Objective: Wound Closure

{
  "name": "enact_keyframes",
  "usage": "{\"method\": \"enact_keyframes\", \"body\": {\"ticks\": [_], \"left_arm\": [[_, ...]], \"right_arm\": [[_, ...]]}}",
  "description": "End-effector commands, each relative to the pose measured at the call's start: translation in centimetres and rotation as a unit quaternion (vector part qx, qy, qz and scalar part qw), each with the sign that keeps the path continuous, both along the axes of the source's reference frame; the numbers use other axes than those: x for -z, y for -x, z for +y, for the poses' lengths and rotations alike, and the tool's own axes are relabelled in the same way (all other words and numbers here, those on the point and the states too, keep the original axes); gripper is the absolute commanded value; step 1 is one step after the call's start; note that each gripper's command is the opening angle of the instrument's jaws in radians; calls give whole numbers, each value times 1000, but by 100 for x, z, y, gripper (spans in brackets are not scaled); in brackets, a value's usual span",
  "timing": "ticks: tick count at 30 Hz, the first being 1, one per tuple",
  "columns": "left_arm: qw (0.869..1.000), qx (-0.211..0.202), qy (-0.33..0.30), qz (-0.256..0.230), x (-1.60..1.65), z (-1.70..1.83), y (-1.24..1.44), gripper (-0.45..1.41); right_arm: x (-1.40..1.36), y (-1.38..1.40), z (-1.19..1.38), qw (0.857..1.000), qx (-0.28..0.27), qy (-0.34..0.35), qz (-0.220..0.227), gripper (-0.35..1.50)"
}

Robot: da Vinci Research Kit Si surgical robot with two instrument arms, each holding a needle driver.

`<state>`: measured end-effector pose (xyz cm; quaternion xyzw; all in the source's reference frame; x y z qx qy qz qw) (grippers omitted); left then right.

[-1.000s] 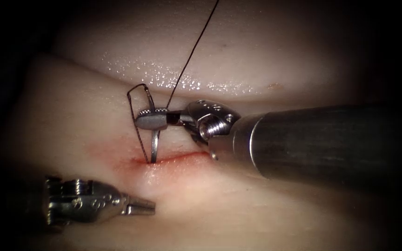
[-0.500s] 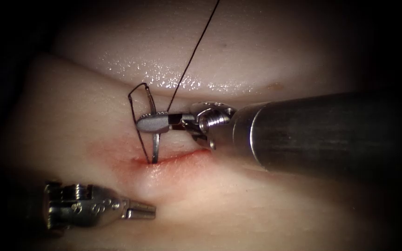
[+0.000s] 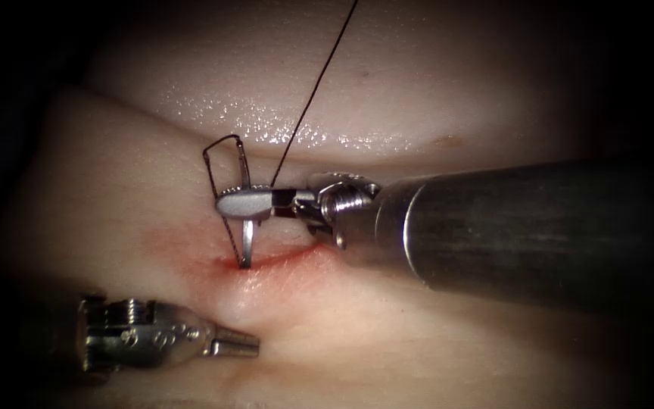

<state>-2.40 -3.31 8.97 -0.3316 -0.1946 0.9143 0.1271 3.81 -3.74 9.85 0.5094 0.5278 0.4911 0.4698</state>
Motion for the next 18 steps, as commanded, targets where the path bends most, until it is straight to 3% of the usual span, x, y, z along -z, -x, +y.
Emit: {"method": "enact_keyframes", "body": {"ticks": [1,18], "left_arm": [[1000,-1,-1,-1,-7,-6,6,-45],[1000,-2,-4,-2,-2,-7,5,-45]], "right_arm": [[0,-9,-1,1000,2,-6,3,-35],[22,-12,-18,995,44,-92,10,-35]]}}
